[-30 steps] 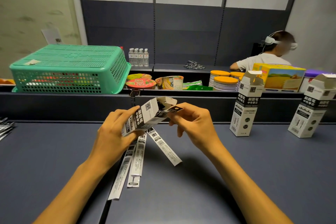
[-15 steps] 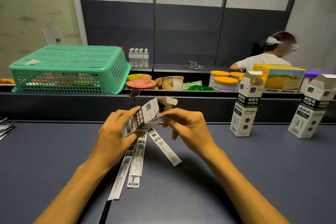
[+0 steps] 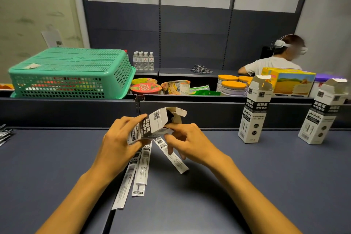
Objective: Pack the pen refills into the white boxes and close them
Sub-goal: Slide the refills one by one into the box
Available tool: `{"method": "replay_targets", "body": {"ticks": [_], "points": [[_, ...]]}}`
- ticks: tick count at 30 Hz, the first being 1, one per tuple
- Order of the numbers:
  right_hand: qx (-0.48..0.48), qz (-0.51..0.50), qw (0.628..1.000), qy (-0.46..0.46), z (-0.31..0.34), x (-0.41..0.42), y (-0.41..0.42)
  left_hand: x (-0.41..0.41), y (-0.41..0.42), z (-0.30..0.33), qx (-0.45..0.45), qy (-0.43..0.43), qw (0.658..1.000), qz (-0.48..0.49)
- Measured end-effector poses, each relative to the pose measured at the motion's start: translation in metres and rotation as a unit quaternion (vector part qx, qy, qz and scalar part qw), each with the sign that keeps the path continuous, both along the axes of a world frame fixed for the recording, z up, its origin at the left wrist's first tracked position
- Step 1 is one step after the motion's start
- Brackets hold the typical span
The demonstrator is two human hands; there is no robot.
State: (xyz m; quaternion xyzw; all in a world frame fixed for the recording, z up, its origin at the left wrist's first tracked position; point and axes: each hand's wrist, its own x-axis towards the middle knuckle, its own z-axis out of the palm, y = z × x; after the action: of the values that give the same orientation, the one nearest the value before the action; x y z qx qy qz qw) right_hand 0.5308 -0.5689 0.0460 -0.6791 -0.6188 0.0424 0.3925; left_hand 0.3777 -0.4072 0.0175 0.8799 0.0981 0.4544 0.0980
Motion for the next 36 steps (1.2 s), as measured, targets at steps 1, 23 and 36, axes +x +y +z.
{"method": "replay_targets", "body": {"ticks": [1,23,36], "points": [[0.004,-0.001,1.000,0.006,0.000,0.001,0.000,0.000,0.000,0.000,-0.001,-0.001,1.000,0.000],[-0.271,-0.159,0.943,-0.110,-0.011,0.024,0.026,0.001,0.010,0.002,-0.060,-0.051,0.997,0.011],[-0.259,-0.225,0.939,-0.020,-0.028,0.015,0.037,0.003,0.011,0.001,-0.051,-0.047,0.998,0.011]]}}
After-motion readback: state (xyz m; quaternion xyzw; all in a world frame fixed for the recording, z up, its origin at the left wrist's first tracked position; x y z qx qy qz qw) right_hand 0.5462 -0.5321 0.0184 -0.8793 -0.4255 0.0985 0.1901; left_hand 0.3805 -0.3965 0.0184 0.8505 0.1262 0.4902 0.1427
